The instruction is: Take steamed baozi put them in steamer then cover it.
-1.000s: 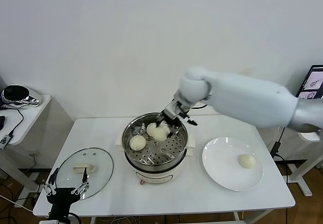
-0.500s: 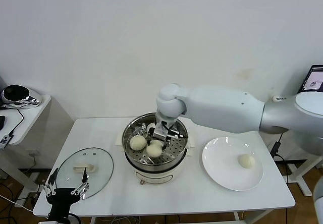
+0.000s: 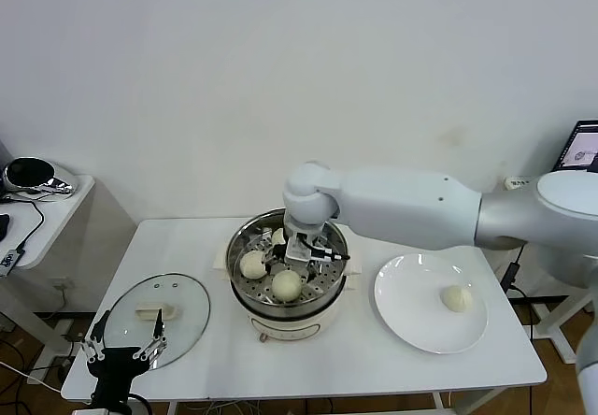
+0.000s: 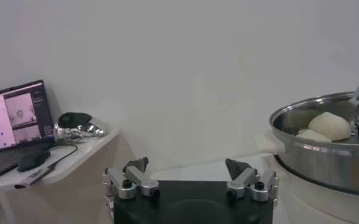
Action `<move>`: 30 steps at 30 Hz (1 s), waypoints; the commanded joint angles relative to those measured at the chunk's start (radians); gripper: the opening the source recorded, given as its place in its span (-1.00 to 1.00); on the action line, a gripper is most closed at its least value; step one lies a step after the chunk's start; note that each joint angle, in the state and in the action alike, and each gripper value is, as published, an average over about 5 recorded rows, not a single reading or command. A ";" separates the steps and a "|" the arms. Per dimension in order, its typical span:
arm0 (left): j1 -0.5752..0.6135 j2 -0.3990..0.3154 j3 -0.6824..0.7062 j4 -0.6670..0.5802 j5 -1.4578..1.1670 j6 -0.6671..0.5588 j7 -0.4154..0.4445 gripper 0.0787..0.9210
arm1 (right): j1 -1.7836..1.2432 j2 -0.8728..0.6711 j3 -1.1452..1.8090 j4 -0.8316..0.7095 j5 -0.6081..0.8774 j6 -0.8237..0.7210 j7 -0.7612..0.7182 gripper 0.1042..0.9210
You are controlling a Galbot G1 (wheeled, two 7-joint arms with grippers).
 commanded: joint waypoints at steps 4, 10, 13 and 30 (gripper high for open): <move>-0.003 0.009 -0.001 0.001 -0.004 0.000 0.001 0.77 | 0.142 -0.221 0.019 0.084 0.172 -0.184 -0.080 0.76; -0.012 0.019 0.017 0.001 -0.002 0.001 0.002 0.77 | 0.159 -0.446 -0.011 0.135 0.189 -0.330 -0.077 0.76; -0.019 0.022 0.028 0.004 0.000 0.003 0.004 0.77 | 0.137 -0.558 -0.017 0.169 0.160 -0.416 -0.050 0.76; -0.028 0.029 0.047 0.020 0.014 0.003 0.004 0.77 | -0.495 -0.844 0.412 0.076 -0.081 -0.495 0.034 0.76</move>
